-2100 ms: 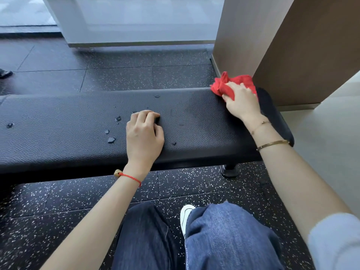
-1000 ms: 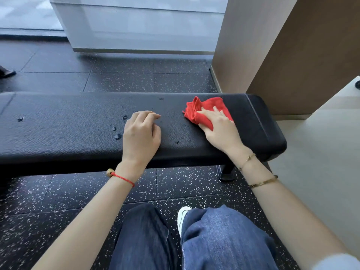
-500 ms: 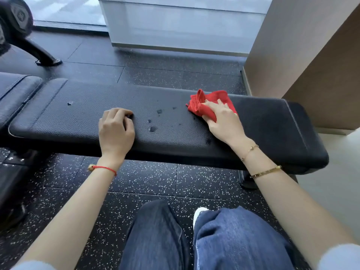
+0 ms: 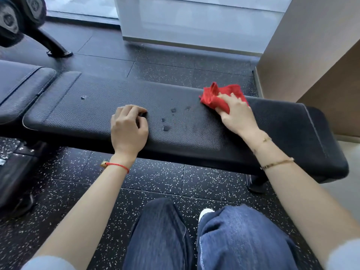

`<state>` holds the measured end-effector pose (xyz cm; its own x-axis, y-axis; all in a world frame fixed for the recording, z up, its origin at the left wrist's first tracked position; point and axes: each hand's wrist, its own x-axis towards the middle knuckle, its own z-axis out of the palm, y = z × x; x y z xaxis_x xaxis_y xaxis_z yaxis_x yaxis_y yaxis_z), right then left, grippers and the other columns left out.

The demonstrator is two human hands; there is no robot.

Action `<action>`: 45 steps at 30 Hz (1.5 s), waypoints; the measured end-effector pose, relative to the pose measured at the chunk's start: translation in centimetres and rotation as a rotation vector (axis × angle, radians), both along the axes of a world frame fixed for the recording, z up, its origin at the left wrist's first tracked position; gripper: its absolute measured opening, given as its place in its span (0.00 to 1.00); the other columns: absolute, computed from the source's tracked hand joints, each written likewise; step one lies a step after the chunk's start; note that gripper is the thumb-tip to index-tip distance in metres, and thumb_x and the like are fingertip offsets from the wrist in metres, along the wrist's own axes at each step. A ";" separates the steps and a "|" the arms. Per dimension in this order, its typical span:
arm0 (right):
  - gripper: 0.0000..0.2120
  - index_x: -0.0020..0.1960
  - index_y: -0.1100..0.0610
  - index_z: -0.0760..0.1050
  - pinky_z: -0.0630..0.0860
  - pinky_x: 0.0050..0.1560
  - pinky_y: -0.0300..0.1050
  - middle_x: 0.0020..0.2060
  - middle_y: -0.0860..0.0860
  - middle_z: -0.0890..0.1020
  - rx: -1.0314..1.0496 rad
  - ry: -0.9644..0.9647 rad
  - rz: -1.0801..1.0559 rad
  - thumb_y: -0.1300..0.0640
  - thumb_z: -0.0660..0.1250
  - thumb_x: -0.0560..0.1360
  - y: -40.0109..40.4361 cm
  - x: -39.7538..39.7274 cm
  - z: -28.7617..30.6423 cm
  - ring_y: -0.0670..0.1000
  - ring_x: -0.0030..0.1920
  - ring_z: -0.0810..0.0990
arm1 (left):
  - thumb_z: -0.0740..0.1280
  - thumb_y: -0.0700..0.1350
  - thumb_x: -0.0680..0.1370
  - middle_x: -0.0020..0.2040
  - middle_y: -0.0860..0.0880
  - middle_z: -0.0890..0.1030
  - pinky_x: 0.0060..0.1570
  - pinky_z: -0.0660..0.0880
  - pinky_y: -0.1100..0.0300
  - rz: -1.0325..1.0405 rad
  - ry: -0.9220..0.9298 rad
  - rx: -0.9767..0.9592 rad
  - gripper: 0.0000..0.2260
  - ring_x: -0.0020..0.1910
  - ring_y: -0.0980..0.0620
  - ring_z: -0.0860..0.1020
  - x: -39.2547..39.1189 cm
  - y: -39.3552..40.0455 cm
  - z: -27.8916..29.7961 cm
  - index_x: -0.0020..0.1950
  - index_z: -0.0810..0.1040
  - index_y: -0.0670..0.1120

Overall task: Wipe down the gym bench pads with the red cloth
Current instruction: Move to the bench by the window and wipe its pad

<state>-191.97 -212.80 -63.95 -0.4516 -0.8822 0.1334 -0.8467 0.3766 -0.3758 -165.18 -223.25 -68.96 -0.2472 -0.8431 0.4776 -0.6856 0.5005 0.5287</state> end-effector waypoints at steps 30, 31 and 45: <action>0.18 0.66 0.47 0.71 0.58 0.73 0.50 0.70 0.46 0.71 -0.013 0.005 0.368 0.54 0.65 0.76 -1.8 3.4 -0.5 0.56 0.74 0.62 | 0.62 0.48 0.79 0.70 0.49 0.73 0.71 0.60 0.48 0.071 -0.241 0.067 0.19 0.71 0.44 0.66 -0.1 -0.9 0.1 0.70 0.75 0.48; 0.18 0.66 0.47 0.72 0.59 0.72 0.51 0.70 0.47 0.71 -0.011 0.000 0.318 0.53 0.65 0.77 -2.8 3.4 -0.3 0.57 0.74 0.63 | 0.61 0.49 0.79 0.71 0.49 0.73 0.71 0.60 0.48 0.074 -0.255 0.073 0.19 0.71 0.44 0.66 -0.1 -1.0 0.1 0.70 0.74 0.49; 0.19 0.67 0.49 0.71 0.57 0.74 0.49 0.70 0.47 0.71 -0.001 0.006 0.461 0.55 0.65 0.76 -2.6 5.0 -0.5 0.55 0.74 0.63 | 0.60 0.49 0.79 0.71 0.49 0.73 0.70 0.60 0.48 0.098 -0.263 0.048 0.20 0.70 0.45 0.67 -0.3 -0.8 0.0 0.70 0.75 0.49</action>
<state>-186.94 -215.40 -64.44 -0.0112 -0.9907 0.1355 -0.9278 -0.0403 -0.3708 -165.50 -224.07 -68.96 -0.2734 -0.8894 0.3665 -0.8465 0.4034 0.3475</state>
